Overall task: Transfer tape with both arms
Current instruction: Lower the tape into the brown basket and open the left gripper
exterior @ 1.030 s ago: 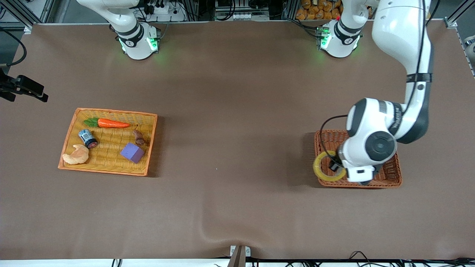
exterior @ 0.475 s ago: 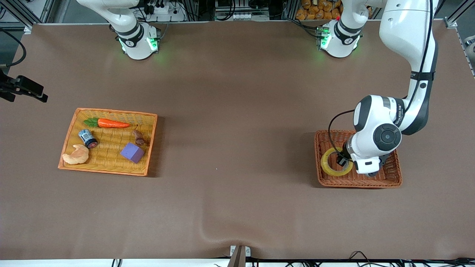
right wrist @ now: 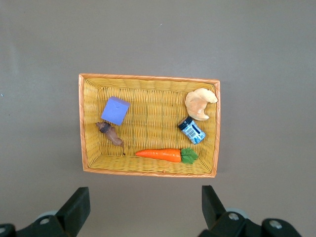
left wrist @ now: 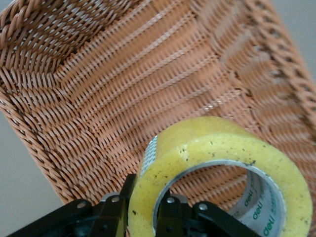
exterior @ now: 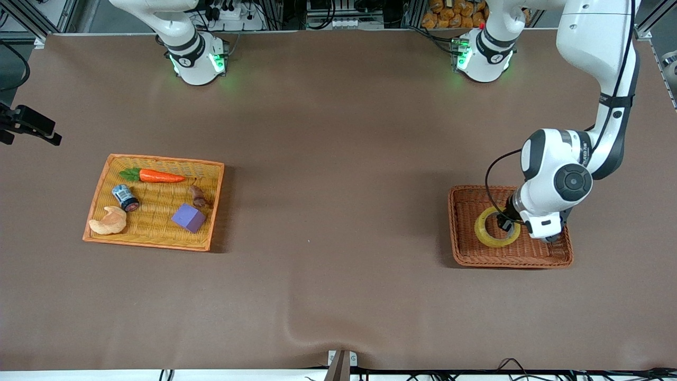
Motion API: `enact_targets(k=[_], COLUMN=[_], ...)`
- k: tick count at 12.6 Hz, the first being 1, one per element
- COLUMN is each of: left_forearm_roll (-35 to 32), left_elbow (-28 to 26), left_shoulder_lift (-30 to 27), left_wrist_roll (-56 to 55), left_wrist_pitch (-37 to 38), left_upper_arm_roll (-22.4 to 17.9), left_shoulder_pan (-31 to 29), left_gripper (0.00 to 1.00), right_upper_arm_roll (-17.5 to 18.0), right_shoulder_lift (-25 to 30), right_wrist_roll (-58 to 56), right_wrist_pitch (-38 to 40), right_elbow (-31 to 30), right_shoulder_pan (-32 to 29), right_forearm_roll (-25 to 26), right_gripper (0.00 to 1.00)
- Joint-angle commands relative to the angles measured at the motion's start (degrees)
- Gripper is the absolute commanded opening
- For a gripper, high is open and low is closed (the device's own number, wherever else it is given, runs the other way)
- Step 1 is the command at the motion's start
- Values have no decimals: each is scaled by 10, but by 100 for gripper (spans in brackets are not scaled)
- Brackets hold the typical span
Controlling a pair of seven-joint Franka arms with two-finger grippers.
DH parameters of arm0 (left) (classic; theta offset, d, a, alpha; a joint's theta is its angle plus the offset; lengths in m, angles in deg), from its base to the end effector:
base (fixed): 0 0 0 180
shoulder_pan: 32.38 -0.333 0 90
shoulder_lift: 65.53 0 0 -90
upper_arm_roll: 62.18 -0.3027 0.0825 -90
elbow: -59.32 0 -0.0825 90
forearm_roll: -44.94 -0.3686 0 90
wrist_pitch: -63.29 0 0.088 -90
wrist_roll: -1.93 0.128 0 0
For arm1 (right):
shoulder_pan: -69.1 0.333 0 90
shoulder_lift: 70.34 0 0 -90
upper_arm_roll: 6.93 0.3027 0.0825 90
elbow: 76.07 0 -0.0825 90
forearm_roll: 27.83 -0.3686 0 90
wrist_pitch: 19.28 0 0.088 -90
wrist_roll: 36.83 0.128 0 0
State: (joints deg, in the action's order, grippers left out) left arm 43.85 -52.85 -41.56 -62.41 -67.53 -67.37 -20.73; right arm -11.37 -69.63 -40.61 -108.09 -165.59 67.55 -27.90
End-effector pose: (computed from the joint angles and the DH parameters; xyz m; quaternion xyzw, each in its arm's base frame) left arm 0.5854 -0.0664 0.2329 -0.8785 -0.4748 0.0225 0.0472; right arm 0.5306 -0.0558 0.5988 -0.9998 0.0193 -0.0001 0.0011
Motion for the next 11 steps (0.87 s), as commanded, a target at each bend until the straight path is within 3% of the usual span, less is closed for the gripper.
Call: enact_targets(k=[1,3,4,5,11], left_forearm_roll=[-15,-15,-15,-15,-15], left_elbow=[-32,-32,-32,-32,-31], left_shoulder_lift=[-28,-24,-22,-21,-54], left_wrist_roll=[-3,0,8,9,79], left_wrist_pitch=[-24,-30,-30,-35,-26], left_upper_arm_roll=[5,6,6,7,9], left_shoulder_pan=[-13,-29,-36,-40,-42], left_gripper=[0,0,29,99,100], right_upper_arm_roll=[0,0,0,0,0], right_shoulder_lift=[-6,-6,-8,-9,-13], right_wrist_roll=[2,2,2,2,2], right_wrist_pitch=[4,0,0,-1,-2], right_elbow=[7,8,8,8,9], right_shoulder_pan=[1,2,2,3,-1], right_forearm_roll=[1,1,1,0,-12], right_gripper=[100,100,100,100,100])
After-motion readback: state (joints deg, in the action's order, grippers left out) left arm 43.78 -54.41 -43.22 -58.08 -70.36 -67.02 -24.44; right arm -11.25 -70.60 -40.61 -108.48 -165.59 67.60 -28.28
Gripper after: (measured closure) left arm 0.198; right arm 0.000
